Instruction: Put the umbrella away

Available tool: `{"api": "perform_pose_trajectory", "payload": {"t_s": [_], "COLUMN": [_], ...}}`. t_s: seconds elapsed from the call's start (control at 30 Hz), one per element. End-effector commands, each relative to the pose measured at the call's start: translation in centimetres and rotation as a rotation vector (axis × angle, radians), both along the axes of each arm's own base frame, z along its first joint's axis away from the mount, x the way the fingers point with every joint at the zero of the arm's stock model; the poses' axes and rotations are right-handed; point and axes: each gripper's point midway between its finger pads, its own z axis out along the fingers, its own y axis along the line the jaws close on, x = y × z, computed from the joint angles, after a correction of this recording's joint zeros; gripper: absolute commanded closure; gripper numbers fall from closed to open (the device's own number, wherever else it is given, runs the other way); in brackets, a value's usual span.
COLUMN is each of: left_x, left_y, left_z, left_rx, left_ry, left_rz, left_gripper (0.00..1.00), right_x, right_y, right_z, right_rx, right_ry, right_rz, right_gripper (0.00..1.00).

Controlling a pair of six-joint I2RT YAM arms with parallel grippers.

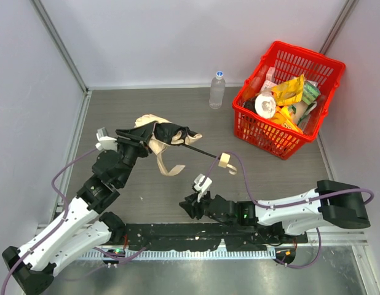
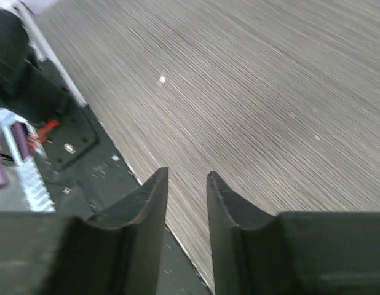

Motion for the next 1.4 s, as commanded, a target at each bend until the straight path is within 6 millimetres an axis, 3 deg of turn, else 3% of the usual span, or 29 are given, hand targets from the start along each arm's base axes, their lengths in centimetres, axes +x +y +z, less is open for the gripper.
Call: {"api": "perform_pose_trajectory", "payload": {"t_s": [0.0,0.03,0.17,0.27,0.33,0.4,0.43,0.47,0.5,0.53,0.57,0.67,0.77,0.8,0.83,0.87,0.9,0.93,1.03,1.07,1.1,1.13,1.23,1.27,1.3,1.33,1.37], "left_x": [-1.6,-1.6,-1.4,-1.0,-1.0,-1.3,-1.6,-1.9,-2.3,-2.5,-2.7,-3.2,-3.6,-3.7,-3.8,-3.8,-3.8,-3.8,-3.7,-3.6,-3.6,-3.5,-3.3,-3.4,-3.2,-3.1,-3.1], "left_y": [2.3,2.4,2.4,3.1,3.8,4.5,4.8,5.2,5.5,5.8,6.0,6.3,5.7,5.4,5.1,4.8,4.4,4.1,3.0,2.5,2.1,1.7,0.8,0.5,0.3,0.1,0.0], "left_z": [6.6,6.4,5.5,4.2,3.1,2.7,2.9,3.2,3.6,4.0,4.3,5.2,6.1,6.3,6.4,6.5,6.4,6.6,6.8,6.8,6.9,6.8,6.6,6.7,6.5,6.4,6.4], "left_rx": [-0.042,-0.006,0.152,0.275,0.307,0.307,0.299,0.289,0.280,0.277,0.278,0.280,0.244,0.234,0.215,0.196,0.183,0.168,0.151,0.150,0.141,0.136,0.102,0.085,0.071,0.053,0.039], "left_ry": [-0.164,-0.169,-0.159,-0.132,-0.103,-0.104,-0.112,-0.126,-0.142,-0.150,-0.157,-0.172,-0.218,-0.232,-0.243,-0.256,-0.272,-0.293,-0.329,-0.338,-0.354,-0.365,-0.390,-0.400,-0.397,-0.397,-0.408], "left_rz": [0.048,0.056,0.074,0.108,0.139,0.158,0.165,0.172,0.178,0.183,0.185,0.182,0.153,0.139,0.125,0.114,0.097,0.087,0.049,0.031,0.018,0.006,-0.030,-0.043,-0.051,-0.058,-0.062], "left_gripper": [1.00,1.00,1.00,1.00,1.00,1.00,1.00,1.00,1.00,1.00,1.00,1.00,1.00,1.00,1.00,1.00,1.00,1.00,1.00,1.00,1.00,1.00,1.00,1.00,1.00,1.00,1.00], "right_x": [1.2,0.8,-3.4,-5.0,-4.3,-3.3,-2.6,-2.4,-1.9,-1.6,-1.4,0.5,2.5,2.2,3.4,2.9,3.8,3.4,4.0,3.9,4.2,4.0,4.3,5.8,5.2,6.6,6.0], "right_y": [-2.5,-3.3,-3.4,-3.4,-4.7,-7.1,-7.9,-9.3,-10.0,-11.1,-11.5,-15.1,-16.9,-16.4,-16.9,-16.1,-16.4,-15.6,-13.7,-11.8,-10.8,-9.1,-7.0,-6.8,-6.4,-6.4,-6.5], "right_z": [-0.1,-1.1,0.7,1.3,0.5,-2.0,-2.0,-4.1,-3.9,-5.4,-4.8,-6.0,-4.1,-2.4,-1.1,1.5,2.6,4.3,5.6,5.7,7.1,6.5,8.5,9.4,9.8,10.6,10.0], "right_rx": [0.009,-0.047,-0.067,-0.064,-0.074,-0.097,-0.051,-0.071,-0.012,-0.003,0.056,0.147,0.321,0.373,0.435,0.495,0.525,0.517,0.383,0.301,0.301,0.261,0.341,0.414,0.471,0.550,0.586], "right_ry": [0.021,0.033,0.035,0.119,0.171,0.213,0.255,0.272,0.307,0.327,0.352,0.442,0.547,0.587,0.591,0.608,0.595,0.609,0.646,0.694,0.697,0.759,0.865,0.871,0.964,0.981,1.095], "right_rz": [-0.142,-0.144,-0.016,0.031,-0.058,-0.159,-0.214,-0.243,-0.283,-0.324,-0.342,-0.540,-0.647,-0.591,-0.619,-0.529,-0.539,-0.481,-0.429,-0.373,-0.332,-0.264,-0.144,-0.140,-0.088,-0.077,-0.055], "right_gripper": [0.59,0.56,0.50,0.50,0.50,0.50,0.50,0.50,0.50,0.51,0.51,0.51,0.51,0.51,0.51,0.51,0.51,0.51,0.45,0.45,0.44,0.43,0.39,0.39,0.39,0.39,0.39]}}
